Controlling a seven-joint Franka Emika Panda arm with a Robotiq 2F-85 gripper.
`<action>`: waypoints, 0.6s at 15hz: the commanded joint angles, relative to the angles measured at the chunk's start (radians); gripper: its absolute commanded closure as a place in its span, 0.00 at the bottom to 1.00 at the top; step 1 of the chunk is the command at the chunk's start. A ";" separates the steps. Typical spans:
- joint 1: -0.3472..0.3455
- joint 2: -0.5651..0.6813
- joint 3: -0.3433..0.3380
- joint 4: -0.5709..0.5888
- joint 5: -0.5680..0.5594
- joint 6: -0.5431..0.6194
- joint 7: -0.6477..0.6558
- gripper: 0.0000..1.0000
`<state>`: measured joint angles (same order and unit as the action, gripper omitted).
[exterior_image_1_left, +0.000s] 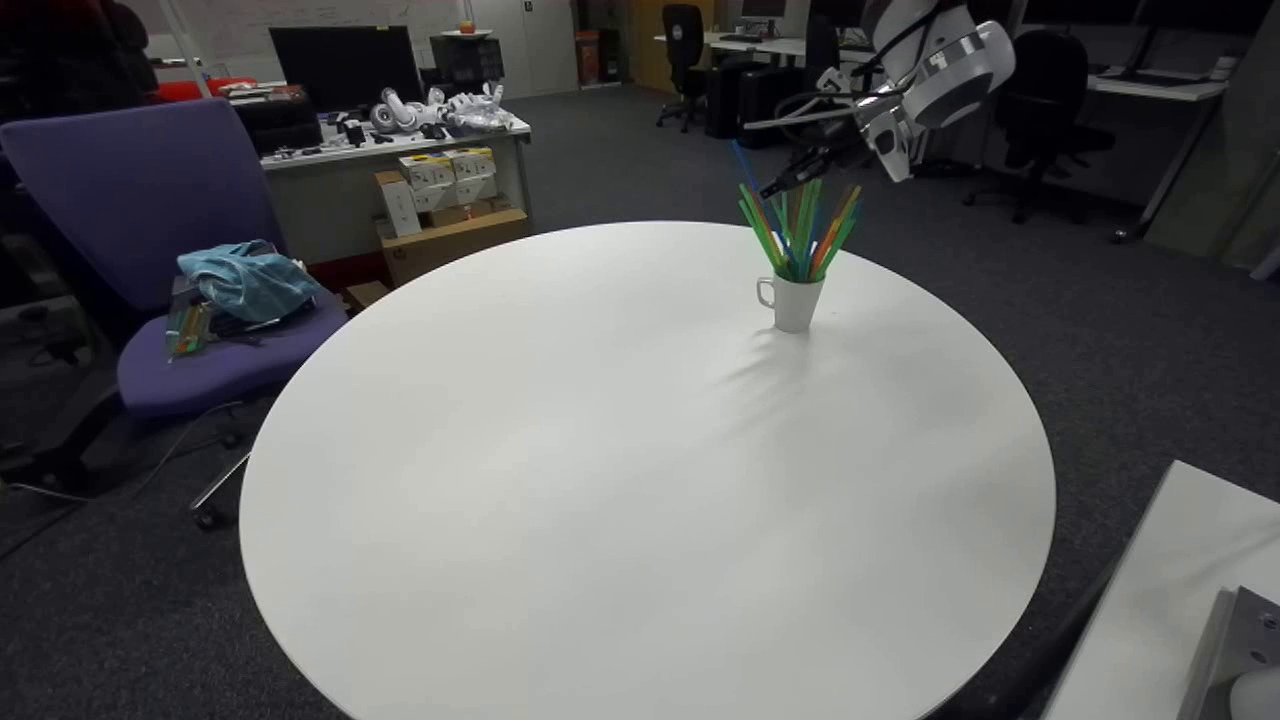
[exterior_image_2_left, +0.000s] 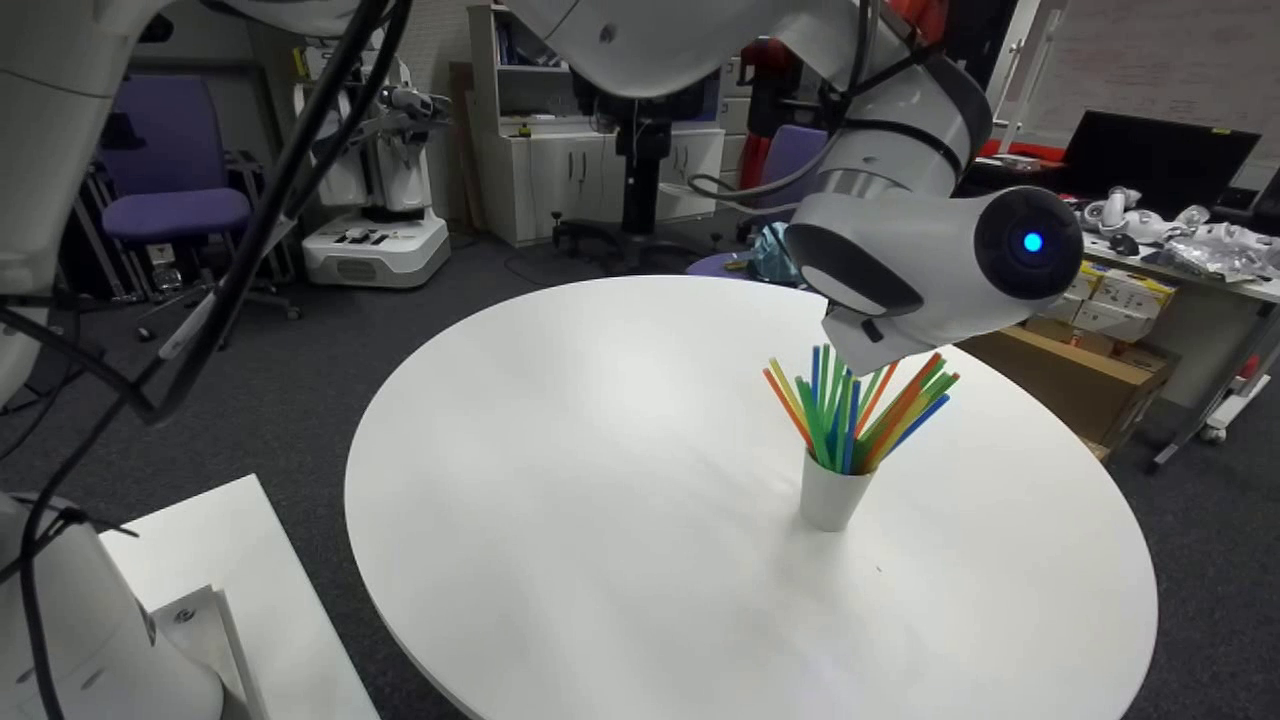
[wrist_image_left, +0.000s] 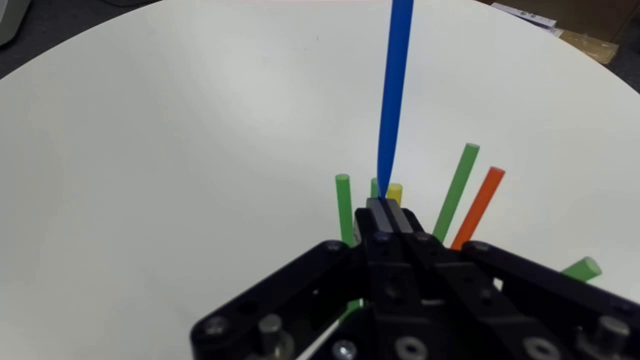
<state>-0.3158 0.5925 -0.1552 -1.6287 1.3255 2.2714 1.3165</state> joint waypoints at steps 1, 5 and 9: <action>-0.015 -0.035 -0.019 -0.005 0.008 -0.031 -0.046 1.00; -0.019 -0.074 -0.043 -0.013 0.003 -0.029 -0.090 1.00; -0.019 -0.098 -0.056 -0.019 0.003 -0.027 -0.119 1.00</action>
<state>-0.3196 0.5361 -0.2110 -1.6264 1.3238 2.2714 1.2341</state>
